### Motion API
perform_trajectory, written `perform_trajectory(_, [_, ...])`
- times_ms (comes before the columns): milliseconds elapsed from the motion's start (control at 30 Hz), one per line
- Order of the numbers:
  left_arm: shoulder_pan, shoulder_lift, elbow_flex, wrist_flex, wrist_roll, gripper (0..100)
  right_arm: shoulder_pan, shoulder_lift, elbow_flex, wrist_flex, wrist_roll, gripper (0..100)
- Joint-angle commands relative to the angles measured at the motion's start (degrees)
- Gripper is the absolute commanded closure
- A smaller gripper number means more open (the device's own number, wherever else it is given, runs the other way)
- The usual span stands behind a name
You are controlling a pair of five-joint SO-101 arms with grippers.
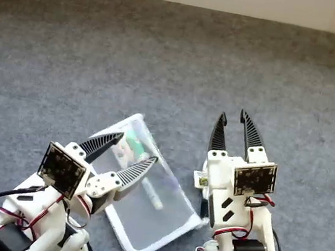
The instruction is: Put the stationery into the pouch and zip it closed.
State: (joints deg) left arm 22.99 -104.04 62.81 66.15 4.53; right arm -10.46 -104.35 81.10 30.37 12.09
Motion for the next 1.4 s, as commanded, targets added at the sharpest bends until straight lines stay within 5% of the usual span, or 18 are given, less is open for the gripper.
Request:
perform_trajectory(0, [-3.2, -0.7, -2.9, -0.4, 3.2, 74, 0.2, -0.7, -0.2, -1.8, -0.4, 87.5])
perform_trajectory(433, [-8.9, -0.7, -4.1, -0.4, 7.8, 76, 0.2, -0.7, -0.1, -1.8, -0.4, 87.8])
perform_trajectory(600, [-9.0, -0.7, -1.3, -5.4, 6.9, 92, 0.2, -0.7, -0.1, -1.8, -0.4, 99.8])
perform_trajectory(700, [-9.0, -0.7, 2.0, -10.3, 2.4, 100, 0.2, -0.7, -0.1, -1.8, -0.4, 98.8])
perform_trajectory(1033, [-9.0, -0.7, 6.1, -15.8, 1.8, 99, 0.2, -0.8, -0.4, -1.8, -0.9, 99.2])
perform_trajectory(1367, [-9.0, -0.7, 8.3, -18.1, 1.7, 99, 0.2, -0.8, -0.5, -1.8, -9.7, 99.3])
